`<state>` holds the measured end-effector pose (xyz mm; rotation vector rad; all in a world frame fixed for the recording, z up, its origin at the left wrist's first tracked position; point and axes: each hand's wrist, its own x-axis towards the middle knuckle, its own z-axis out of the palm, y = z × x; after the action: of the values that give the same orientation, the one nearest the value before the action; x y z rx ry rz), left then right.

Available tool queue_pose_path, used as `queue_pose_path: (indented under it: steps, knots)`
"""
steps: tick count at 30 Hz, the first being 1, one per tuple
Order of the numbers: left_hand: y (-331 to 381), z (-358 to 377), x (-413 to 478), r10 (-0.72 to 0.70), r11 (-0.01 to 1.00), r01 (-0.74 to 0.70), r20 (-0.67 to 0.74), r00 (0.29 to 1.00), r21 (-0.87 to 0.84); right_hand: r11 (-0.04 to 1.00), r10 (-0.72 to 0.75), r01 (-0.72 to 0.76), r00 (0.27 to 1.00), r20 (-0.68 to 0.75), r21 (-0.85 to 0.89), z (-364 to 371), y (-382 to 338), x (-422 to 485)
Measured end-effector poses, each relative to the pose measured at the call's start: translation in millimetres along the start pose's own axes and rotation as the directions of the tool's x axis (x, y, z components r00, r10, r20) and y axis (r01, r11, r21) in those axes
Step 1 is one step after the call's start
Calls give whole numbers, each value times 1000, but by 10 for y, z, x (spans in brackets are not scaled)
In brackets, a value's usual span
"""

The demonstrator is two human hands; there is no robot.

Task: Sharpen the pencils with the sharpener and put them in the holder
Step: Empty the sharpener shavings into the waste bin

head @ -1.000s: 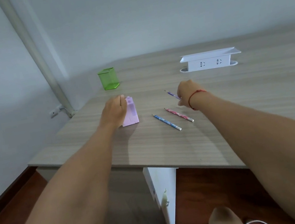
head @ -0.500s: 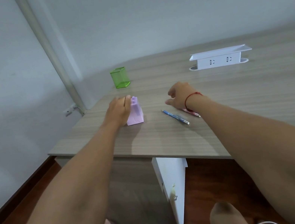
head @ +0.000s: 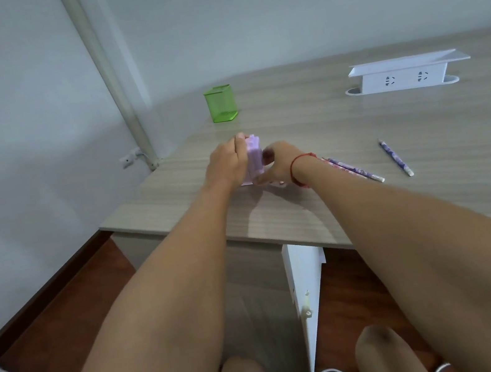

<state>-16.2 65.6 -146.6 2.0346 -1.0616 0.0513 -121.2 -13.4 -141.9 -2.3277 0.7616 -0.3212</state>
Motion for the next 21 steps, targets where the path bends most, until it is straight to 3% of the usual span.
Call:
queue_pose_path:
  steps: [10,21]
  knots:
    - [50,-67,-52,-29,999,28,16,999,46,986,78,-86,995,65,145,-126,55,-88]
    - [87,-125,-32,-9,987,1,49,999,159,990,137,-138,990,6,24,-803,120,-334]
